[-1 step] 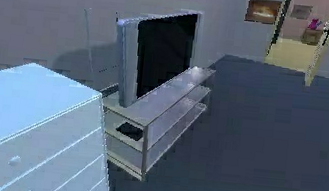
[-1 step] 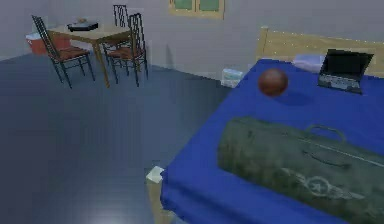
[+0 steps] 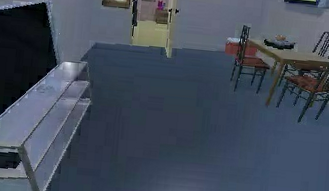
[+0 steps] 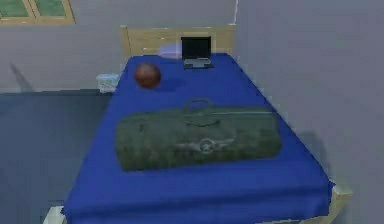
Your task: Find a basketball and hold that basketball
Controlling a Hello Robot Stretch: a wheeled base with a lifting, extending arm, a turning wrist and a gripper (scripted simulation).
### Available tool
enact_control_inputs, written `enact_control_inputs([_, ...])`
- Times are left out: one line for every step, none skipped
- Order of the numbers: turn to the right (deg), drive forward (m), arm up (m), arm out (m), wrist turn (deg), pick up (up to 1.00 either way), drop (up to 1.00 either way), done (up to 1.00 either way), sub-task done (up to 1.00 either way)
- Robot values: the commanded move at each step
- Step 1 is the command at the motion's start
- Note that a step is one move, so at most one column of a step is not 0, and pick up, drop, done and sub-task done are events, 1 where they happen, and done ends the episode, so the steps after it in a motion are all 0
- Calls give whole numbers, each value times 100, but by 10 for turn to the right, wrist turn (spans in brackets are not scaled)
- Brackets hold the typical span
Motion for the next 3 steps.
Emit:
enact_control_inputs([0,70,0,0,0,0,0,0,0])
enact_control_inputs([360,0,0,0,0,0,0,0,0])
enact_control_inputs([0,40,0,0,0,0,0,0,0])
